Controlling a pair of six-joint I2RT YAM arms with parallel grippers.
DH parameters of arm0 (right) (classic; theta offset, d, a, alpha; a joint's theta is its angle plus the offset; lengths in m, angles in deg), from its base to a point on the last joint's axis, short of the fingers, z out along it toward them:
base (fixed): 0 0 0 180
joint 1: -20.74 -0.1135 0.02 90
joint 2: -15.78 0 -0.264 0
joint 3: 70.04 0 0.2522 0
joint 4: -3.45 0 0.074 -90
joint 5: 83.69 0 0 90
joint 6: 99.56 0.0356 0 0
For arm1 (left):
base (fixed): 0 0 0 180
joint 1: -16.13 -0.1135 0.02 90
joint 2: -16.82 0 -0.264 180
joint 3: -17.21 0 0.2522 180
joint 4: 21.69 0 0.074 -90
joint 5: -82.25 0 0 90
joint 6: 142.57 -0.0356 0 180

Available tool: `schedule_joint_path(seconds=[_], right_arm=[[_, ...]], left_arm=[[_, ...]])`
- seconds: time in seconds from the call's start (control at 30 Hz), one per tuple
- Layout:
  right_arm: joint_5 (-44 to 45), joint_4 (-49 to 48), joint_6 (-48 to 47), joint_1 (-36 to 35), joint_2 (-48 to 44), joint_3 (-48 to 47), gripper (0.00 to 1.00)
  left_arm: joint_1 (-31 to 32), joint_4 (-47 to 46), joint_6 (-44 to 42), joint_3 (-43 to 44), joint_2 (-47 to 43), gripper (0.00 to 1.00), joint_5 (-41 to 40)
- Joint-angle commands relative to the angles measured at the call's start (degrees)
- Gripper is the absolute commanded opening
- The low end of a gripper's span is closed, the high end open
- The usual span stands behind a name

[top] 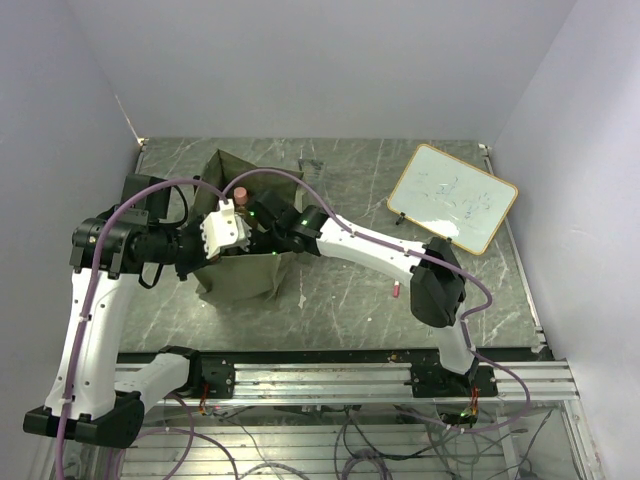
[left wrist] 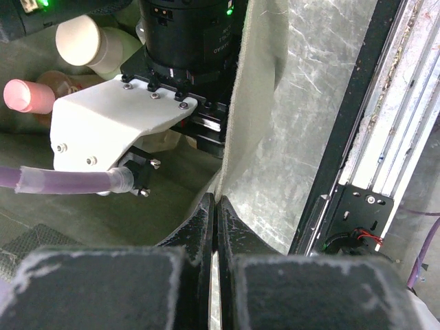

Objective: Place the personal care products into the canvas bag
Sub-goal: Place the care product in the canvas bag.

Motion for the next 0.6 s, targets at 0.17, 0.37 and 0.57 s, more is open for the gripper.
schedule_joint_path(seconds=[0.17,0.37,0.57], right_arm=[[-1.7,2.56,-1.91,0.44,-0.31,1.24,0.26],[-1.72,3.09,-2.01,0.71,-0.16,-1.84,0.35],[-3.02,2.52,-3.62,0.9,-0.88,-3.03,0.55]], left_arm=[[-0.11,0.37,-1.02,-0.93,-1.81,0.07,-0.8],[-0.11,0.26,-1.12,-0.92,-1.82,0.07,-0.79],[-0.11,-0.16,-1.08,-1.46,-1.83,0.07,-1.04]])
